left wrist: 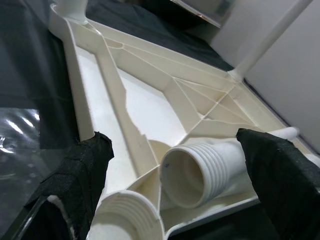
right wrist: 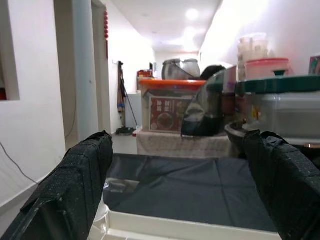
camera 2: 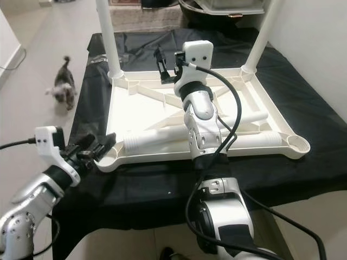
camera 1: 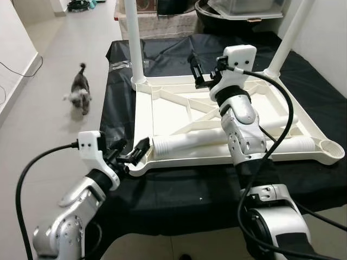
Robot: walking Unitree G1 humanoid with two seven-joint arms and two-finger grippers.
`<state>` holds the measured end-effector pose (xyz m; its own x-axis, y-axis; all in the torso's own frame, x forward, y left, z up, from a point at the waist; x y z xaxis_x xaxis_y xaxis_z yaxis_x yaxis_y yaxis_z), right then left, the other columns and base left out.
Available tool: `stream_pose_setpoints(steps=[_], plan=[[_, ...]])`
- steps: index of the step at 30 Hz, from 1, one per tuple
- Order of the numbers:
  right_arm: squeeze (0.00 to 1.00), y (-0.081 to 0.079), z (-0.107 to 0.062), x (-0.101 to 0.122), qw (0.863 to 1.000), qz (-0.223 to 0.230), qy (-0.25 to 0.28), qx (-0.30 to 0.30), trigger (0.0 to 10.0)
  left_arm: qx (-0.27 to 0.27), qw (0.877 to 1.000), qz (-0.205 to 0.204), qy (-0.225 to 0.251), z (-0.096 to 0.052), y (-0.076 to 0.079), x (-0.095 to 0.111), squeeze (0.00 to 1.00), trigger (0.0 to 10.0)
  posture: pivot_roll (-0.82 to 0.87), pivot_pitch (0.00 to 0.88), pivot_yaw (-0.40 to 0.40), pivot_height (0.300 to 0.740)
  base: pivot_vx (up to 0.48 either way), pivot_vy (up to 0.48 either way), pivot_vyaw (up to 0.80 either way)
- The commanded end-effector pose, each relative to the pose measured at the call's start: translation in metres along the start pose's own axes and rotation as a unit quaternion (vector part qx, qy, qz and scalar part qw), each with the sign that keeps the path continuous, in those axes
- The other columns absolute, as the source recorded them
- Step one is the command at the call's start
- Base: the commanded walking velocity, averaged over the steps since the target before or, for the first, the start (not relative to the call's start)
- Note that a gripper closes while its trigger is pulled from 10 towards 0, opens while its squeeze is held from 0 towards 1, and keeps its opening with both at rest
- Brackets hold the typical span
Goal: Building children table
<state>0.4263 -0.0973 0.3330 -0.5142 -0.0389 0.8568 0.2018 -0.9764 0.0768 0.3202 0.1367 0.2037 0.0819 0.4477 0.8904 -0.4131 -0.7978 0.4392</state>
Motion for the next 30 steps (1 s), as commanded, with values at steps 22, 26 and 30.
stream_pose_setpoints(steps=[22,26,30], plan=[[0.0,-0.001,-0.01,-0.011,1.0,0.002,-0.024,-0.01,10.0,-0.129,0.974,-0.14,-0.125,0.011,0.011,-0.017,0.0,10.0,0.02,0.186,-0.01,0.74,0.0,0.0,0.0],[0.0,0.001,-0.01,-0.01,1.0,0.001,-0.025,-0.012,10.0,-0.137,0.969,-0.158,-0.134,0.015,0.008,-0.015,0.0,10.0,0.02,0.195,-0.003,0.74,0.0,0.0,0.0],[0.0,0.002,-0.011,-0.009,1.0,0.0,-0.025,-0.013,10.0,-0.131,0.968,-0.16,-0.143,0.017,0.004,-0.019,0.0,10.0,0.02,0.203,0.01,0.74,0.0,0.0,0.0]])
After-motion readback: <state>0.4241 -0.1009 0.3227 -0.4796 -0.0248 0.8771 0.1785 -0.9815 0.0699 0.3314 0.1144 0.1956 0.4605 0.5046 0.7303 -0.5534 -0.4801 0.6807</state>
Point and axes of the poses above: a point about 5 cm out from each wrist's last joint towards the gripper, its own z axis pointing out of the wrist towards the gripper, its own x axis along the axis of the wrist's last joint, y = z × x, the point moved 6 cm from there along z, pointing out of the wrist towards the gripper, and after that the axes turned 1 degree about -z, right-handed, at the moved point
